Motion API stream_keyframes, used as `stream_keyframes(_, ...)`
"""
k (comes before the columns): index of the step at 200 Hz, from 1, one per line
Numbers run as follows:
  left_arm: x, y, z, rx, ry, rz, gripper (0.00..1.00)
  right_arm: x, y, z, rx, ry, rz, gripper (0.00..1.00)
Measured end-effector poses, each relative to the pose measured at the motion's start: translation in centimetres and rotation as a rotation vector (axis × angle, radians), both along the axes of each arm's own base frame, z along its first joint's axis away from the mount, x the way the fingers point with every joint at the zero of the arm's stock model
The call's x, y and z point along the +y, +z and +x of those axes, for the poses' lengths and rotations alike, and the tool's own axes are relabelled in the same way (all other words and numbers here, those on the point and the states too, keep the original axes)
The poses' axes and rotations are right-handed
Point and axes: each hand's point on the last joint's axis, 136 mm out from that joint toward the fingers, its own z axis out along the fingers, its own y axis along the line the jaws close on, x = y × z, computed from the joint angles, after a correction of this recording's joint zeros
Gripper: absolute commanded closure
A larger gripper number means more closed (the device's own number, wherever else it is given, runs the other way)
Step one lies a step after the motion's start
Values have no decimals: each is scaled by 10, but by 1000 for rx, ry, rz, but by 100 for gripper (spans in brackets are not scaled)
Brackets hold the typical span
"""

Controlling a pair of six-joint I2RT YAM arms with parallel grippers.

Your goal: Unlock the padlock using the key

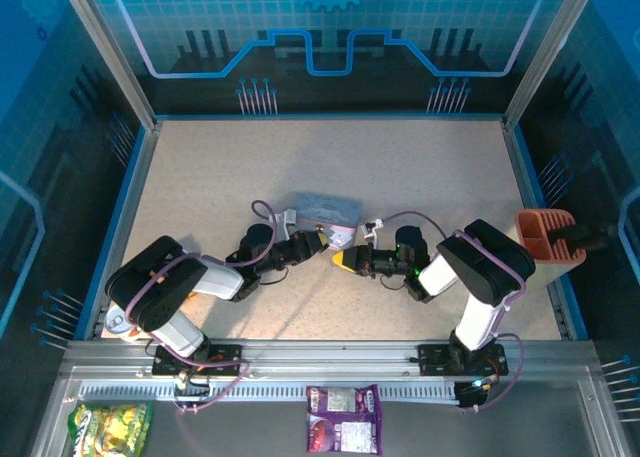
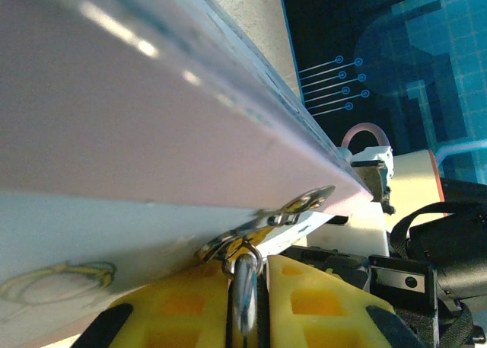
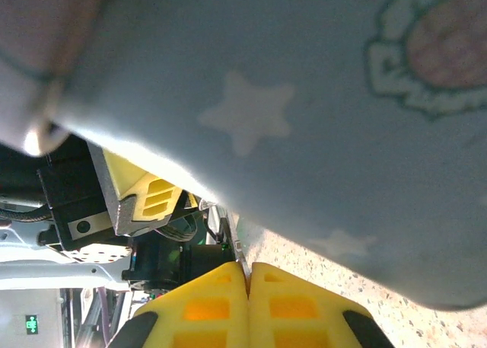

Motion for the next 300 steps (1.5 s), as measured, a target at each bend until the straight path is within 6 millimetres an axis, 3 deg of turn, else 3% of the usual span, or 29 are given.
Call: stream_keyframes(300,-8,4,4,1,35,-40,94,-5,5,7,5,-19,7,100)
